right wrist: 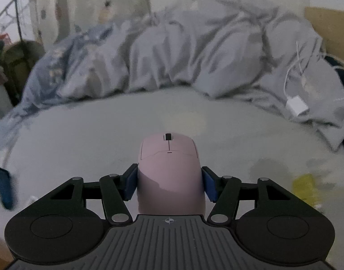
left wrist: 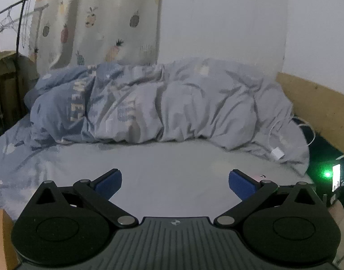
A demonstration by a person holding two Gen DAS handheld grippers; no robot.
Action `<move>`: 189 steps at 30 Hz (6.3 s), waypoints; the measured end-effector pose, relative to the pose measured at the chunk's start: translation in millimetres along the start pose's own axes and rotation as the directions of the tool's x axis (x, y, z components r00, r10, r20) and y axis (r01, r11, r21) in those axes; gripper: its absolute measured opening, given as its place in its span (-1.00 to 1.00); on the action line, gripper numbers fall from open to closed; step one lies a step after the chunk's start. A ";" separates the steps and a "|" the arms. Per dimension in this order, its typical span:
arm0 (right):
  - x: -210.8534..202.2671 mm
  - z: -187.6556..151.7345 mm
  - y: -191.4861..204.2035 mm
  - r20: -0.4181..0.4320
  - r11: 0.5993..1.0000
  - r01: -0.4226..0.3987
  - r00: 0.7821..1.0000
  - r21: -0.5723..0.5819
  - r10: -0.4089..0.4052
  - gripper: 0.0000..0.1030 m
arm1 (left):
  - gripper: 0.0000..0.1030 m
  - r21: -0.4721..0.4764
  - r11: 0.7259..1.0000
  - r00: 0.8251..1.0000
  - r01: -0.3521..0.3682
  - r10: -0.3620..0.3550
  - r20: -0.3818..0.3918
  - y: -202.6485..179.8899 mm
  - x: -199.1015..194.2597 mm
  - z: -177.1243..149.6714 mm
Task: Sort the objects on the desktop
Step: 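Lift the pink mouse with the right gripper and carry it to the box, then lower the mouse into the box and open the right gripper, then withdraw the right tool from the box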
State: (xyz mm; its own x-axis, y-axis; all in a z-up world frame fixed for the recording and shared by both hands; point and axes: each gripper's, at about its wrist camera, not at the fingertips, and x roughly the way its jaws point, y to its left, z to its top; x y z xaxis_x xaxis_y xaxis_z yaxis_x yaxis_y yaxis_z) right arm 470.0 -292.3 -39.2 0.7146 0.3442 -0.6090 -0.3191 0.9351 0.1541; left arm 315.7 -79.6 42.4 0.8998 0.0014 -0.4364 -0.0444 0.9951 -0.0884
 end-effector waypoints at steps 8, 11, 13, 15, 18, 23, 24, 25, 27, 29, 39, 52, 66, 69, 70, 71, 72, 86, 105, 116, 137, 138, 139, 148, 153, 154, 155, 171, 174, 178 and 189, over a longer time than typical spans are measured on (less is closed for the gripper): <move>-108.1 27.4 18.9 0.095 0.999 -0.036 0.995 -0.012 0.037 0.21 | 1.00 0.003 1.000 0.997 0.017 -0.017 0.074 -13.0 -56.4 21.0; -148.6 37.7 26.0 0.131 0.999 -0.049 0.990 -0.018 0.051 0.21 | 1.00 0.003 1.000 0.994 0.026 -0.026 0.107 -17.2 -79.7 28.1; -175.6 44.5 30.8 0.154 0.998 -0.057 0.986 -0.022 0.060 0.21 | 1.00 0.006 1.000 0.991 0.029 -0.029 0.132 -19.6 -96.1 33.8; -201.8 50.7 36.1 0.176 0.997 -0.066 0.982 -0.027 0.070 0.21 | 1.00 0.010 0.999 0.987 0.032 -0.033 0.159 -20.1 -112.5 38.3; -229.0 49.9 53.0 0.195 0.995 -0.087 0.976 -0.045 0.094 0.21 | 1.00 0.007 0.999 0.979 0.032 -0.032 0.200 -19.0 -137.1 46.3; -274.5 48.7 81.1 0.226 0.990 -0.121 0.965 -0.077 0.135 0.22 | 1.00 -0.019 0.999 0.974 0.050 -0.044 0.224 -13.6 -168.4 53.3; -283.5 48.5 86.7 0.232 0.988 -0.127 0.962 -0.084 0.144 0.22 | 1.00 -0.021 0.998 0.972 0.058 -0.052 0.229 -12.0 -175.7 54.3; -292.6 48.2 92.3 0.238 0.987 -0.134 0.959 -0.090 0.152 0.22 | 1.00 -0.018 0.998 0.970 0.062 -0.056 0.237 -10.7 -180.4 54.5; -310.8 47.7 103.6 0.249 0.984 -0.147 0.954 -0.104 0.169 0.22 | 1.00 -0.006 0.999 0.965 0.053 -0.050 0.256 -8.8 -191.7 53.7; -329.0 47.2 114.8 0.260 0.980 -0.159 0.948 -0.117 0.185 0.22 | 1.00 -0.002 0.999 0.962 0.044 -0.042 0.269 -5.0 -201.7 52.7; -390.7 31.5 174.7 0.272 0.958 -0.226 0.924 -0.178 0.269 0.22 | 1.00 -0.036 0.999 0.960 -0.007 0.016 0.281 26.1 -237.1 32.1; -373.9 -12.1 233.7 0.173 0.936 -0.286 0.931 -0.206 0.323 0.22 | 1.00 -0.066 0.995 0.969 -0.072 0.085 0.231 62.7 -245.9 -17.7; -337.5 -73.4 280.6 0.053 0.934 -0.305 0.946 -0.188 0.320 0.22 | 1.00 -0.069 0.993 0.974 -0.098 0.110 0.198 91.5 -240.4 -73.5; -327.7 -83.9 286.1 0.030 0.935 -0.303 0.949 -0.184 0.314 0.22 | 1.00 -0.058 0.992 0.978 -0.109 0.118 0.171 96.1 -238.9 -84.7; -324.4 -87.4 288.0 0.022 0.936 -0.303 0.950 -0.182 0.312 0.22 | 1.00 -0.054 0.992 0.979 -0.115 0.122 0.163 97.6 -239.5 -88.6; -321.1 -90.9 289.8 0.014 0.936 -0.302 0.951 -0.181 0.310 0.22 | 1.00 -0.052 0.991 0.980 -0.120 0.127 0.155 99.2 -240.2 -92.4; -317.9 -94.4 291.7 0.006 0.937 -0.301 0.952 -0.179 0.307 0.22 | 1.00 -0.051 0.991 0.980 -0.124 0.130 0.148 100.6 -241.4 -97.8; -271.9 -143.3 317.6 -0.104 0.943 -0.291 0.955 -0.159 0.278 0.22 | 1.00 -0.040 0.990 0.991 -0.133 0.133 0.019 119.5 -225.5 -136.7; -216.1 -178.2 347.2 -0.252 0.924 -0.296 0.939 -0.240 0.235 0.22 | 1.00 -0.035 0.987 0.987 -0.158 0.156 -0.036 121.5 -213.2 -147.3; -192.8 -181.2 366.3 -0.324 0.907 -0.308 0.923 -0.289 0.210 0.22 | 1.00 -0.052 0.977 0.977 -0.209 0.206 -0.059 130.7 -210.2 -147.5; -179.2 -191.1 393.1 -0.382 0.878 -0.334 0.904 -0.344 0.194 0.22 | 1.00 -0.073 0.973 0.974 -0.221 0.215 -0.076 141.9 -209.2 -144.7; -180.1 -190.8 392.5 -0.381 0.878 -0.334 0.904 -0.343 0.195 0.23 | 1.00 -0.071 0.973 0.974 -0.220 0.214 -0.076 141.3 -209.3 -144.6; -181.3 -190.4 391.7 -0.379 0.878 -0.334 0.904 -0.342 0.196 0.23 | 1.00 -0.070 0.973 0.974 -0.218 0.213 -0.075 140.7 -209.3 -144.6; -205.6 -188.6 373.9 -0.328 0.894 -0.326 0.918 -0.307 0.223 0.60 | 1.00 -0.061 0.975 0.975 -0.212 0.207 -0.076 139.9 -207.0 -145.3; -219.1 -187.5 364.0 -0.299 0.902 -0.323 0.925 -0.287 0.236 0.72 | 1.00 -0.056 0.976 0.976 -0.209 0.204 -0.077 139.8 -205.5 -145.8; -221.8 -187.3 362.1 -0.293 0.903 -0.322 0.926 -0.283 0.239 0.72 | 1.00 -0.055 0.977 0.976 -0.208 0.203 -0.077 139.3 -205.3 -145.8; -224.5 -187.1 360.1 -0.287 0.905 -0.322 0.927 -0.278 0.241 0.75 | 1.00 -0.053 0.977 0.976 -0.207 0.203 -0.077 138.7 -205.2 -145.8; -275.1 -187.3 319.6 -0.179 0.928 -0.310 0.944 -0.207 0.275 1.00 | 1.00 -0.012 0.981 0.979 -0.193 0.192 -0.073 126.9 -203.1 -148.8; -285.6 -190.0 309.0 -0.157 0.934 -0.295 0.951 -0.200 0.267 1.00 | 1.00 0.000 0.982 0.980 -0.189 0.188 -0.068 124.2 -203.5 -149.3; -289.7 -194.5 298.8 -0.127 0.948 -0.257 0.964 -0.186 0.236 1.00 | 1.00 0.013 0.984 0.982 -0.179 0.180 -0.064 120.7 -203.4 -149.7; -294.1 -207.4 273.3 -0.045 0.980 -0.137 0.990 -0.142 0.132 1.00 | 1.00 0.028 0.992 0.992 -0.120 0.121 -0.044 108.8 -204.0 -150.2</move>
State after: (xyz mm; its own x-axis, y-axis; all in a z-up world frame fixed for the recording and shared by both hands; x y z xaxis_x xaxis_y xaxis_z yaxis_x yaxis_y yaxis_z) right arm 43.5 -155.4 20.7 0.6372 0.4607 -0.6179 -0.4992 0.8575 0.1245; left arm 62.1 13.5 -12.7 0.8679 0.1177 -0.4826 -0.1401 0.9901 -0.0105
